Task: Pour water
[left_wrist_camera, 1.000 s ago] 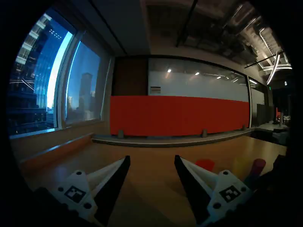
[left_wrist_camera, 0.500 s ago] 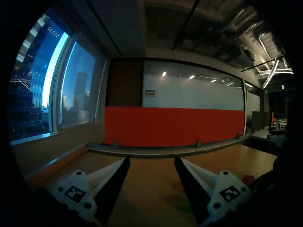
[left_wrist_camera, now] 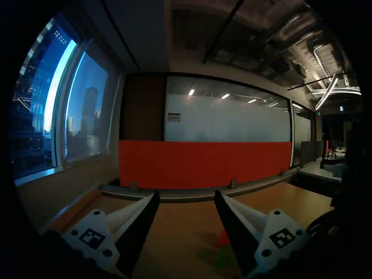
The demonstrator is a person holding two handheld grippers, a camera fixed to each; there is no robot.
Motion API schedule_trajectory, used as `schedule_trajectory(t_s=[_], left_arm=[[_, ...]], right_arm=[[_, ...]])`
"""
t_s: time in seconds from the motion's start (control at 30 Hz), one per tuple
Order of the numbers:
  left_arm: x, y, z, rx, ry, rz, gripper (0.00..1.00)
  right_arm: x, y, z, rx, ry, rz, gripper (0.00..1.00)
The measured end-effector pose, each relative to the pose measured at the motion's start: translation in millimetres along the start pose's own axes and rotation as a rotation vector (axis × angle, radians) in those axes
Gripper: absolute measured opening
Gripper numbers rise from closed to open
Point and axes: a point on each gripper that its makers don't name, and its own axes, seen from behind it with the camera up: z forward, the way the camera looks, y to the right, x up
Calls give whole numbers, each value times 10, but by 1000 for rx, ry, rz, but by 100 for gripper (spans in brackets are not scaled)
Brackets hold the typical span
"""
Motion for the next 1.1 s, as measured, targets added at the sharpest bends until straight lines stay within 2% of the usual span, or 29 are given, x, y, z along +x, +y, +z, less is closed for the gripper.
schedule_trajectory(t_s=[0.2,0.3,0.5,0.8,0.9,1.1], left_arm=[[48,120,-3,-58,-4,9,86],[25,202,7,-95,-18,24,86],[32,427,-17,-200,-30,55,86],[74,776,-119,-354,-31,57,86],[81,808,-134,-374,-29,54,86],[34,809,-144,-385,-38,65,86]], right_arm=[[-24,-42,-22,40,-6,21,99],[-27,-101,-47,81,-7,25,99],[-13,-280,-87,195,-15,13,99],[135,-597,-186,359,-2,20,99],[184,-641,-217,391,3,34,99],[198,-644,-222,400,5,23,99]])
